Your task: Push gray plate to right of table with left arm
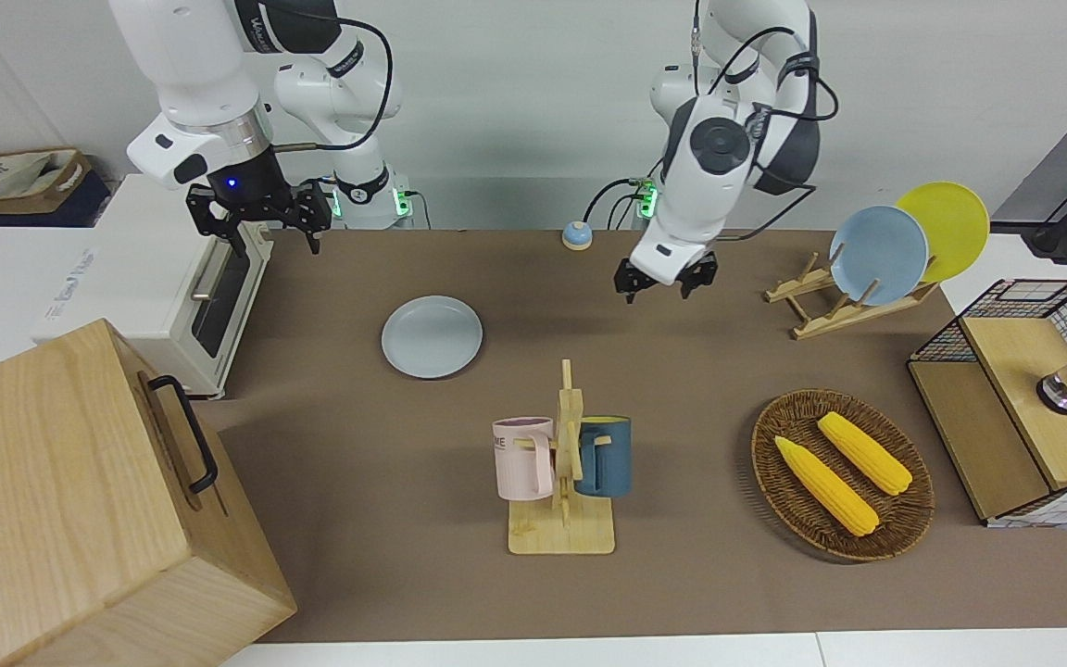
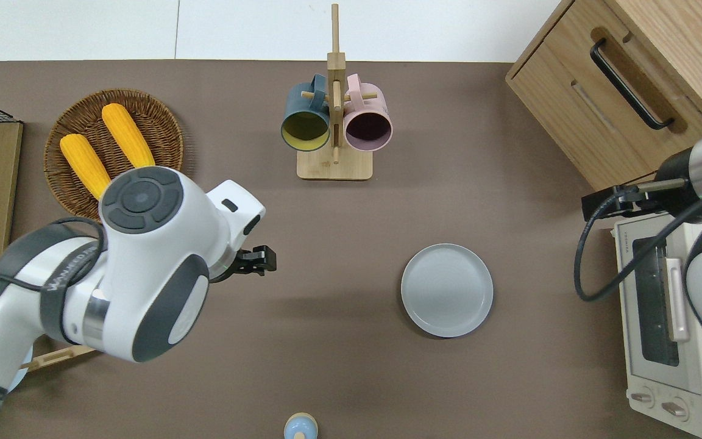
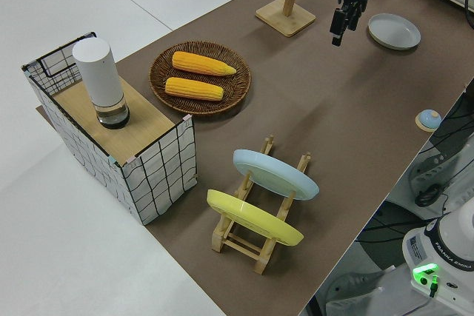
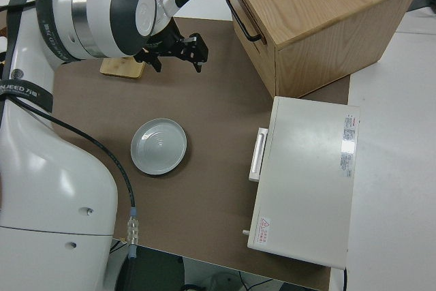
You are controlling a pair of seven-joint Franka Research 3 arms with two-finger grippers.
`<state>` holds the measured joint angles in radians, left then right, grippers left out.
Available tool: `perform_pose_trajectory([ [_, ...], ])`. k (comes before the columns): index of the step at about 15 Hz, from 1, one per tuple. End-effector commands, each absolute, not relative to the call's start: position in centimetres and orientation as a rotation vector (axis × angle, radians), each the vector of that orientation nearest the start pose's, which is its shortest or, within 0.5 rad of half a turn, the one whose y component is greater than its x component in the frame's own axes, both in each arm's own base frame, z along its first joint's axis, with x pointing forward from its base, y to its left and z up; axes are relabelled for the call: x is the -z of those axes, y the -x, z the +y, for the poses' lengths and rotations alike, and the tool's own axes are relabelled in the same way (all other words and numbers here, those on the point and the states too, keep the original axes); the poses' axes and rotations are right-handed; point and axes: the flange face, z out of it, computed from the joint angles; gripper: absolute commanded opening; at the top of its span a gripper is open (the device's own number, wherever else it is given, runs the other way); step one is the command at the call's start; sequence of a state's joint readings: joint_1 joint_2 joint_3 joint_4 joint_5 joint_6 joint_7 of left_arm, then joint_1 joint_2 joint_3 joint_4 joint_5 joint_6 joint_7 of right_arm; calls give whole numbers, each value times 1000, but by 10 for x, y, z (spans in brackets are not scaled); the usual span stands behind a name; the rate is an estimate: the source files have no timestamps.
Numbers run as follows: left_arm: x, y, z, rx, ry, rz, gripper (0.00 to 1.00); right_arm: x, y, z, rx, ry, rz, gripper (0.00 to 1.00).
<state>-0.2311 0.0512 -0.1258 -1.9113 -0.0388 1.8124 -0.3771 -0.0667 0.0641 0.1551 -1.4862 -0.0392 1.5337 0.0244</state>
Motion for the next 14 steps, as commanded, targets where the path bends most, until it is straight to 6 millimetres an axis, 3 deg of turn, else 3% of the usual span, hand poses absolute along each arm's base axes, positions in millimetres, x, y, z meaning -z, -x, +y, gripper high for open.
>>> perform_pose_trajectory([
  [1,-476,-513,-147,-264,3125,3,991,-629,-566,43,-26,3164,-92,983],
  [11,-544,-510,-15,-216,3114,159,991,-628,-566,43,-28,3164,-92,983],
  [14,-559,-506,9,-184,3124,180,991,-628,-566,43,-28,3164,-92,983],
])
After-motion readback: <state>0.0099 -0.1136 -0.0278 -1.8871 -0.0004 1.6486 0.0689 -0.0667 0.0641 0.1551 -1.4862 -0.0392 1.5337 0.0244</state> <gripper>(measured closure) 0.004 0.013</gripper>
